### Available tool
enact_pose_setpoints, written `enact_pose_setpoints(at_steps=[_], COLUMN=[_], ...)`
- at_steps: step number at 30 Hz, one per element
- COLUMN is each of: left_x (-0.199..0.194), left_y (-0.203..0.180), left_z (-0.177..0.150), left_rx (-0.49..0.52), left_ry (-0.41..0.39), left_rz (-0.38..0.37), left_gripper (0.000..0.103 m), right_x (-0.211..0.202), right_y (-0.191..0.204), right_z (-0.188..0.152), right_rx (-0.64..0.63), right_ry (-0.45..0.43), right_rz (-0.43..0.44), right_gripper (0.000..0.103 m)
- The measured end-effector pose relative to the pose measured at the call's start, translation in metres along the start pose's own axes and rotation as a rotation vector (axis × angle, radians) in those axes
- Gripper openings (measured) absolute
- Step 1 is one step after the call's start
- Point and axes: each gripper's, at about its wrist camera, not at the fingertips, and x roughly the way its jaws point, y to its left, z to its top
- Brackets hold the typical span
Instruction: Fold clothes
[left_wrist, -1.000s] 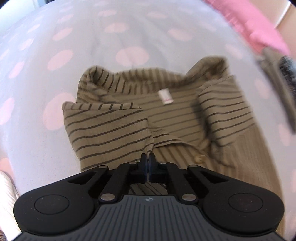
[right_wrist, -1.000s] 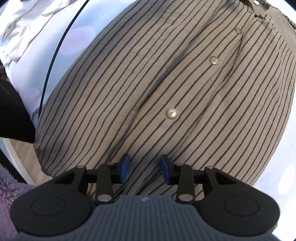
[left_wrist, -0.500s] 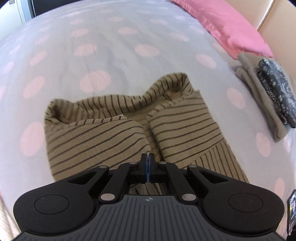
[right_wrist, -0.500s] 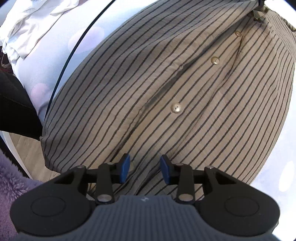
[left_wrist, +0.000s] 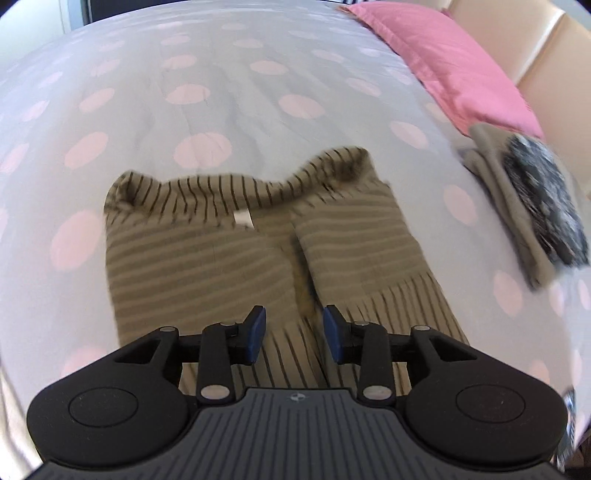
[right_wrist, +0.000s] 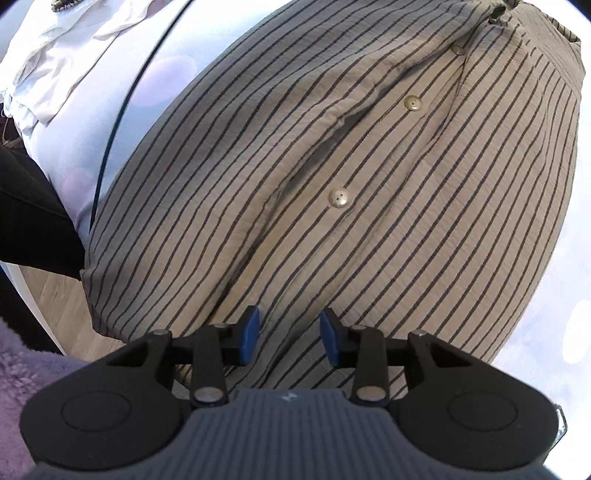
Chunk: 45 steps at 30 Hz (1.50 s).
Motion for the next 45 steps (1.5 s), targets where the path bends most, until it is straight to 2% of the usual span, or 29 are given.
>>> enact_pose_setpoints(at_steps=[7,9,11,14,17,21,24,26,30,34,35,38,39,40,42,45], left_x=[-0.056,-0.068,-0.08,-0.093,-0.104,-0.115,-0.112,-0.107,-0.092,-0.077,-0.074,-0.073,-0.076,-0.078,-0.086,-0.103], left_y=[-0.023,-0.032,-0.041,-0.058,-0.08,-0.109,-0.125,-0.135,-0.148,-0.149,-0.148,-0.14,-0.139,-0.138,-0.137,-0.14], left_z=[-0.093,-0.124,-0.154,-0.197,-0.235,-0.278,-0.308,-0.324,-0.344,-0.349,-0.35,-0.349,-0.347,-0.345,-0.346,-0.346], left_rx=[0.051,0.046,0.038,0.019,0.03,0.061,0.043,0.051,0.069,0.065,0.063,0.03,0.034,0.038,0.049,0.092], left_ry=[0.064,0.076,0.085,0.096,0.104,0.096,0.089,0.082,0.069,0.065,0.07,0.068,0.068,0.067,0.063,0.031], left_rz=[0.034,0.029,0.022,0.005,-0.008,0.013,0.045,0.07,0.124,0.173,0.172,0.141,0.138,0.135,0.105,0.042], left_gripper=[0.032,0.033,0.035,0.036,0.036,0.041,0.041,0.041,0.041,0.041,0.039,0.024,0.011,0.004,0.0,0.0], right_x=[-0.012,-0.015,-0.013,-0.022,-0.016,-0.005,-0.004,0.004,0.016,0.02,0.02,0.017,0.016,0.016,0.016,0.018], right_y=[-0.005,0.016,0.036,0.029,0.043,0.048,0.05,0.054,0.054,0.058,0.058,0.057,0.057,0.057,0.057,0.055], right_z=[-0.026,0.014,0.02,0.006,-0.003,-0.021,-0.036,-0.041,-0.049,-0.049,-0.05,-0.051,-0.051,-0.051,-0.05,-0.049], right_rx=[0.094,0.12,0.135,0.122,0.122,0.187,0.215,0.252,0.309,0.314,0.313,0.306,0.302,0.299,0.301,0.308], right_ry=[-0.047,-0.07,-0.092,-0.127,-0.156,-0.181,-0.188,-0.194,-0.208,-0.226,-0.23,-0.233,-0.232,-0.231,-0.229,-0.223], right_rz=[0.048,0.081,0.101,0.091,0.076,0.075,0.045,0.064,0.106,0.081,0.07,0.034,0.025,0.019,0.022,0.023], right_gripper=[0.04,0.04,0.04,0.04,0.04,0.04,0.04,0.04,0.04,0.04,0.04,0.04,0.04,0.039,0.039,0.039])
